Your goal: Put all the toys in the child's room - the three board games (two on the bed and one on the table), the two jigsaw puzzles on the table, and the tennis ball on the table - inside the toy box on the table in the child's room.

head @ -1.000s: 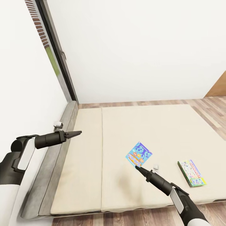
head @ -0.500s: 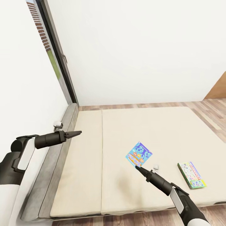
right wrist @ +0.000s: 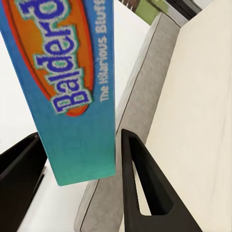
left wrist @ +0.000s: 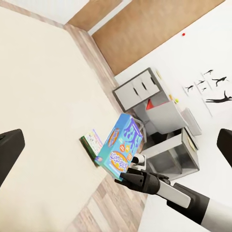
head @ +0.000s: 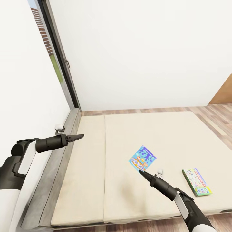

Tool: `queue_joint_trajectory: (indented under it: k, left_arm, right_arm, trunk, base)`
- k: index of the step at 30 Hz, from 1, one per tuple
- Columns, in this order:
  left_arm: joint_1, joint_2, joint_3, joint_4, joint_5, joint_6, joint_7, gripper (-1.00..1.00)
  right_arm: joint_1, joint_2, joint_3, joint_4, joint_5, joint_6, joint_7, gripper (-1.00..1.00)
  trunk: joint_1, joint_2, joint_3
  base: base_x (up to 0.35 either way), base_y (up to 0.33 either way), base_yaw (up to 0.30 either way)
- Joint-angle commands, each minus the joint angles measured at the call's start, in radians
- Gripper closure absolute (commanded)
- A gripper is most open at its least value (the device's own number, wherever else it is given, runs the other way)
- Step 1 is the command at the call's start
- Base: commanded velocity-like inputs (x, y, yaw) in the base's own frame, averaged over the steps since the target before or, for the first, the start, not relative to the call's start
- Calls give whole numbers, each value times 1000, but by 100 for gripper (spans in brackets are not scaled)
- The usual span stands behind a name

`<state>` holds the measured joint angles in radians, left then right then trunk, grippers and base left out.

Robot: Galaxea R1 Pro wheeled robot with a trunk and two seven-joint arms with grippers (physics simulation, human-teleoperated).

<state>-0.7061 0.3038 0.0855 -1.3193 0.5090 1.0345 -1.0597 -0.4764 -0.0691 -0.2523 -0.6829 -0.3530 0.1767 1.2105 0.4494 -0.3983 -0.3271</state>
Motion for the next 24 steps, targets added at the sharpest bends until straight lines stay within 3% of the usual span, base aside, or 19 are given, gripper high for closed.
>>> queue_joint_trajectory:
  k: [1,24]
  left_arm:
    - [-1,0,0,0,-1,4,-3,-100]
    - [0,0,0,0,-1,4,-4,-100]
  right_arm:
    - [-1,0,-1,0,-4,10,3,100]
    - [-1,0,-1,0,-4,10,5,100]
  trunk:
    - [1,-2,0]
    - [1,-2,37]
  base:
    - [0,0,0]
    - [0,0,0]
